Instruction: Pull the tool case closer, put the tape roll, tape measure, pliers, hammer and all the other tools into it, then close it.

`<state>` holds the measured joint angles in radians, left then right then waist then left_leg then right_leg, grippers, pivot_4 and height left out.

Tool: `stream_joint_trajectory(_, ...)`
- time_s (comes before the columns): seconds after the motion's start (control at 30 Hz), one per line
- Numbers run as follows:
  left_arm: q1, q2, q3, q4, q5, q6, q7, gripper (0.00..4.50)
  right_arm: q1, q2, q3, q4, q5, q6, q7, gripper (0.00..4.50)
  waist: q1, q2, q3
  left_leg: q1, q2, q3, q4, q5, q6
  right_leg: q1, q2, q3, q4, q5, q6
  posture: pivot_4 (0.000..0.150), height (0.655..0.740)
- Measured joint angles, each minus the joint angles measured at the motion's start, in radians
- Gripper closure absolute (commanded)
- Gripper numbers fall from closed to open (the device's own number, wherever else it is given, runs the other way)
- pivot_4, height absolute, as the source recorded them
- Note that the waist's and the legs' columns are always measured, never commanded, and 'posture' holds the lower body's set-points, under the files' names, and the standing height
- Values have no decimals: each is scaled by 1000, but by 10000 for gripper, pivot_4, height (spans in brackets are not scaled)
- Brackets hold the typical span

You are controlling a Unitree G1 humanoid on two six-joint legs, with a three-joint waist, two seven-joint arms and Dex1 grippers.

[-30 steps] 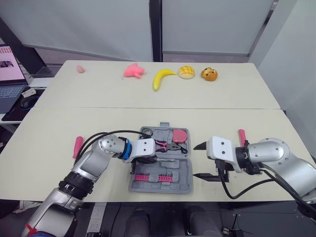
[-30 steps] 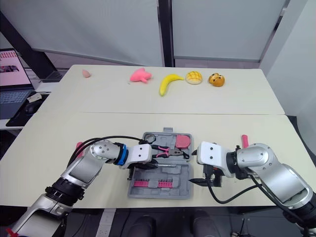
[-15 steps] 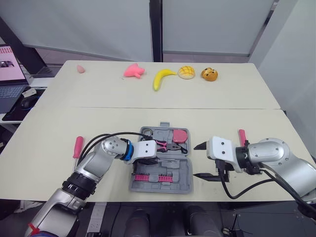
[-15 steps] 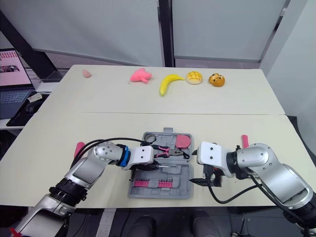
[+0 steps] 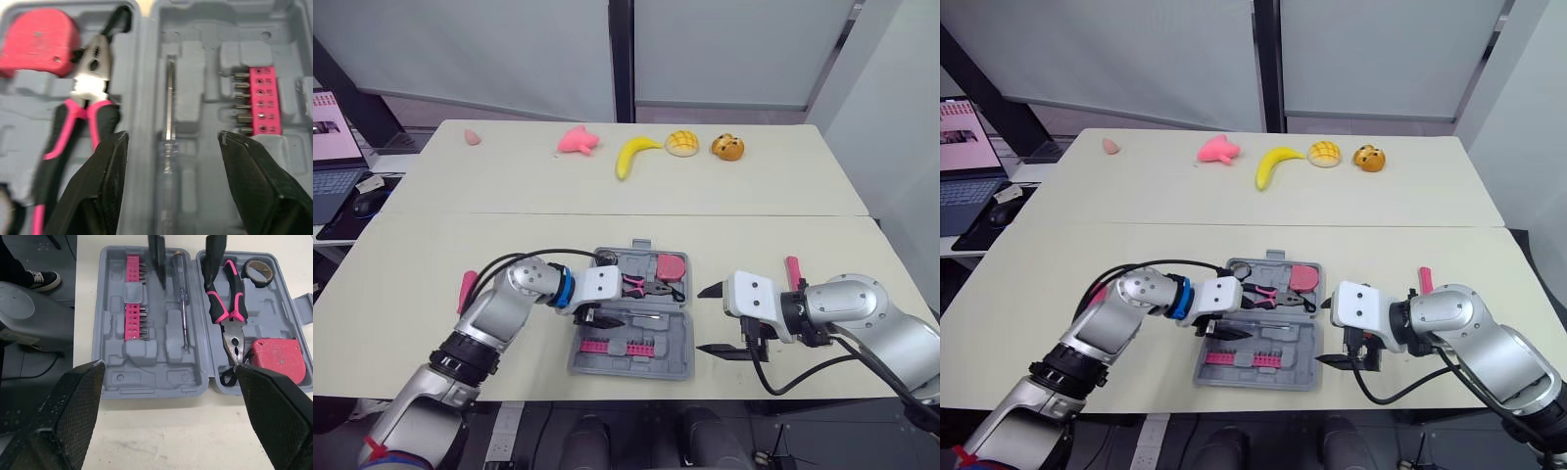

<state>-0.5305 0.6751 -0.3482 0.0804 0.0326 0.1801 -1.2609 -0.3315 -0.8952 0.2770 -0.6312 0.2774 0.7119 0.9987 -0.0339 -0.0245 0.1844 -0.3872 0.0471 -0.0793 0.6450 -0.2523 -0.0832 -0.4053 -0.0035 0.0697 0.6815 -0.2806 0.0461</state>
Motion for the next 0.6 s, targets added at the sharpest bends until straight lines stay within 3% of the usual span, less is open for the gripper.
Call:
stream_joint_trajectory(0.03, -2, 7, 13, 0, -16, 4, -10, 15199, 0, 0, 0, 0, 1, 0, 0, 0, 0, 0, 0, 0, 0, 0, 0, 0, 0, 0, 0, 0, 0, 0, 0, 1500, 7255)
stream_joint_trajectory(0.13, -8, 11, 33, 11, -44, -2, -22, 21572, 0, 0, 0, 0, 2, 0, 0, 0, 1, 0, 0, 0, 0, 0, 0, 0, 0, 0, 0, 0, 0, 0, 0, 1500, 7255)
stream_joint_trajectory(0.37, -33, 18, 29, 98, -48, -43, -63, 44257, 0, 2, 0, 0, 2, 0, 0, 0, 0, 0, 0, 0, 0, 0, 0, 0, 0, 0, 0, 0, 0, 0, 0, 1500, 7255)
stream_joint_trajectory(0.6, -33, 4, -15, 133, -14, -62, -76, 44842, 0, 8, 0, 0, 1, 0, -3, 0, 1, 0, 0, 0, 0, 0, 0, 0, 0, 0, 0, 0, 0, 0, 0, 1500, 7255)
